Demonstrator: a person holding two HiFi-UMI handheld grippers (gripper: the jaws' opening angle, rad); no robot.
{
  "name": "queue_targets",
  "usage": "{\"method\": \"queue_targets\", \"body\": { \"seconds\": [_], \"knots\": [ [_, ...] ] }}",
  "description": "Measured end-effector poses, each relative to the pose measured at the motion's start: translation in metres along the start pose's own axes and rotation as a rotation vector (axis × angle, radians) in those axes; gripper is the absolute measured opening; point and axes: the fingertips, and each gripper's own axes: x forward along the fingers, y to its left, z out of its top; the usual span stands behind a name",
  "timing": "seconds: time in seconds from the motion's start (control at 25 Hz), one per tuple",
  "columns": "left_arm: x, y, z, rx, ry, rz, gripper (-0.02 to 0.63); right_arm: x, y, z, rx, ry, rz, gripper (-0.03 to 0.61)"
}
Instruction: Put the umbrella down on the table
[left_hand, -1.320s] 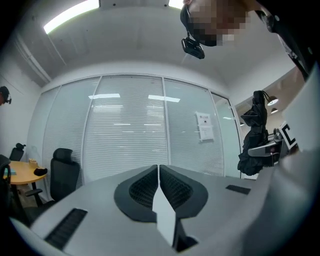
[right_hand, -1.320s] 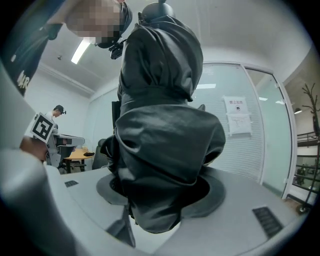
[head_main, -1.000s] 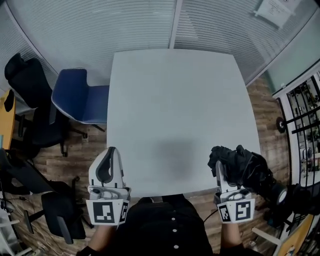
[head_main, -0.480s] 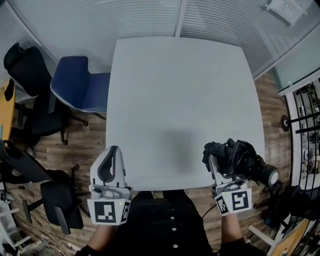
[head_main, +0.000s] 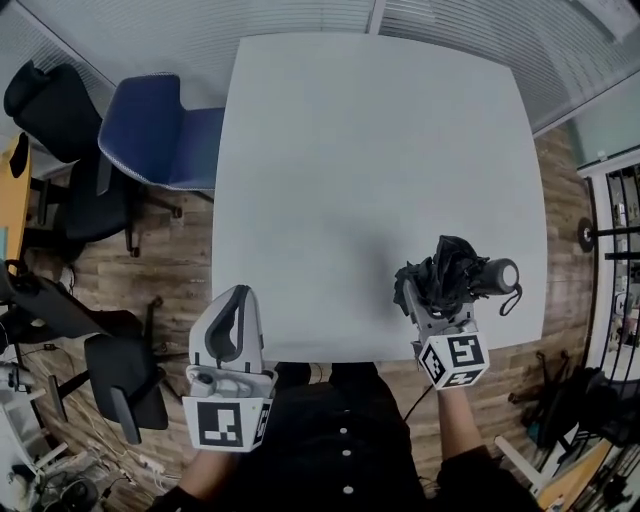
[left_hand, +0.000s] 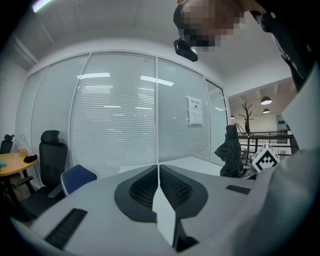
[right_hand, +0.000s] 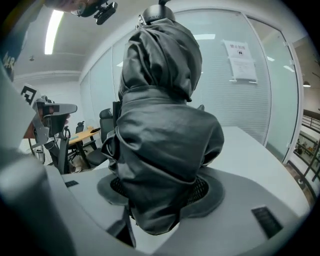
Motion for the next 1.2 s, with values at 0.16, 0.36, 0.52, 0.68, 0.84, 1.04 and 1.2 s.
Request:
{"method": "queue_targets", "body": {
  "seconds": [0.16, 0.36, 0.52, 0.68, 0.84, 1.04, 1.2],
  "knots": [
    [0.002, -0.008, -0.004, -0.014, 0.005, -0.01, 0.023, 0.022, -0.006, -0.034, 0.011, 0.097, 0.002, 0.262],
    [0.003, -0.019, -0.012, -0.029, 0.042, -0.025, 0.024, 0.042, -0.016, -0.069, 0.037, 0.207, -0.013, 0.262],
    [0.005, -0.025, -0.016, -0.056, 0.059, -0.026, 0.023, 0.055, -0.023, -0.091, 0.035, 0.287, -0.035, 0.262],
    [0.006, -0.032, -0.021, -0.076, 0.086, -0.034, 0.024, 0.065, -0.025, -0.104, 0.027, 0.324, -0.045, 0.262],
    [0.007, -0.033, -0.017, -0.048, 0.067, -0.038, 0.023, 0.075, -0.023, -0.104, 0.004, 0.317, -0.05, 0.262],
    [0.006, -0.036, -0.021, -0.077, 0.087, -0.035, 0.023, 0.091, -0.021, -0.101, -0.047, 0.314, -0.059, 0.262],
    [0.005, -0.037, -0.021, -0.078, 0.085, -0.039, 0.023, 0.104, -0.017, -0.098, -0.072, 0.334, -0.065, 0.262]
  ]
}}
